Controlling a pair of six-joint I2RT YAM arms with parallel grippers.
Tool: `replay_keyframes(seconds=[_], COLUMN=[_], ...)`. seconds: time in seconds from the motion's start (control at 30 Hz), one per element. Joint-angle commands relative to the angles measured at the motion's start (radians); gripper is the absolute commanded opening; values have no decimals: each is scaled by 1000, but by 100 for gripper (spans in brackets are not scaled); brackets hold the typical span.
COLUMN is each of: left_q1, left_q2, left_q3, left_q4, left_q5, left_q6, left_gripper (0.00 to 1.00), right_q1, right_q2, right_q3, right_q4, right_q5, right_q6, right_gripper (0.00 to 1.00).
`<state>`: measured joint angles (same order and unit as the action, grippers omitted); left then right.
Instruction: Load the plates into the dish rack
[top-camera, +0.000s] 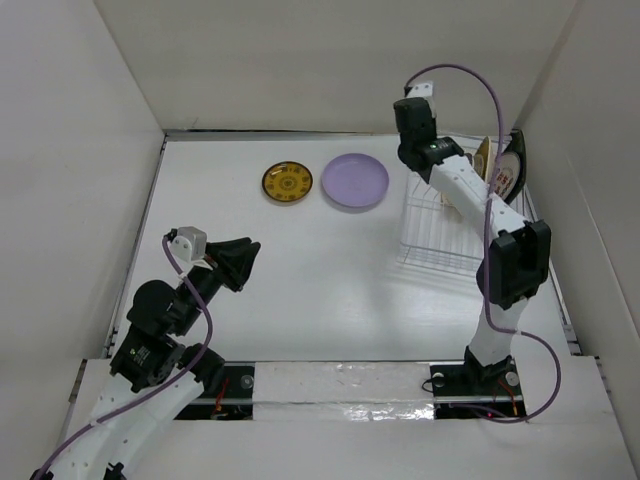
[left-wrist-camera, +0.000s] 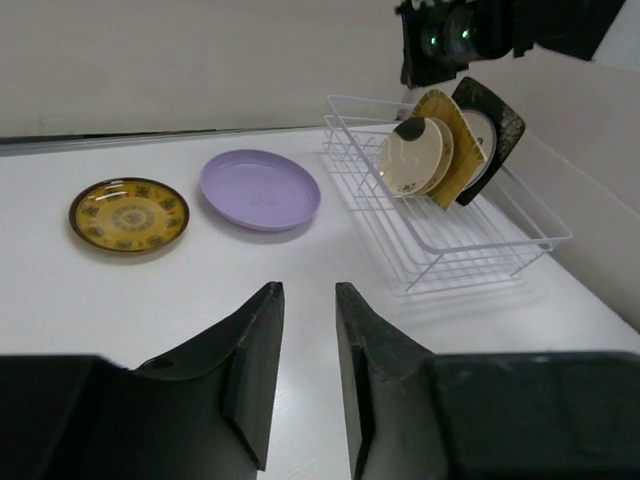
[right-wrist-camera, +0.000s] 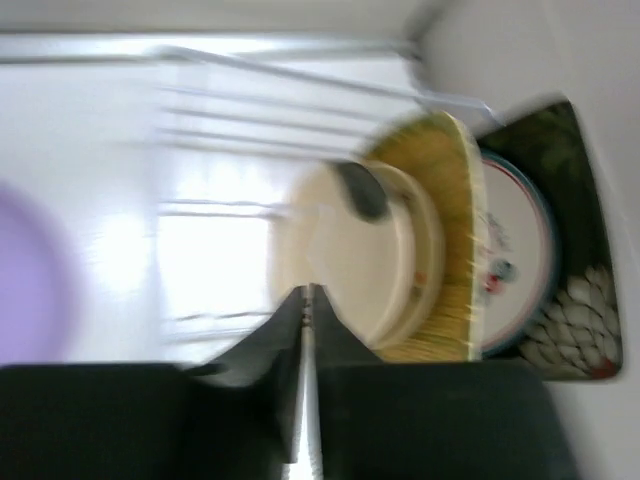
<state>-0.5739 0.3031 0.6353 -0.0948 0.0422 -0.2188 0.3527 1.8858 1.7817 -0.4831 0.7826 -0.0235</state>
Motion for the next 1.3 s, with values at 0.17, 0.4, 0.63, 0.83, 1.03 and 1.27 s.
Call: replay_keyframes(seconds=[0.17, 0.4, 0.63, 0.83, 1.03, 1.27], left_q1=[3, 3, 3, 3, 3, 3], left_q2=[51, 70, 93, 117, 143, 143], left_q3=[21, 23, 26, 24, 26, 24], left_q4=[43, 44, 43, 41, 43, 55], left_q5=[-24, -34, -34, -34, -34, -76], left_q6=[-2, -2, -1, -1, 2, 10], left_gripper=[5, 0, 2, 3, 3, 3], right_q1=[278, 270, 139, 75, -3, -40], right_q2=[207, 309, 430, 585, 774, 771], right_q3=[198, 265, 361, 557, 834, 786], right_q4=[103, 26, -19, -6, -94, -67], right_q5=[-384, -448, -362, -436, -509, -646], right_q6=[-16, -13, 128, 80, 56, 97], right_gripper=[0, 38, 68, 75, 82, 82])
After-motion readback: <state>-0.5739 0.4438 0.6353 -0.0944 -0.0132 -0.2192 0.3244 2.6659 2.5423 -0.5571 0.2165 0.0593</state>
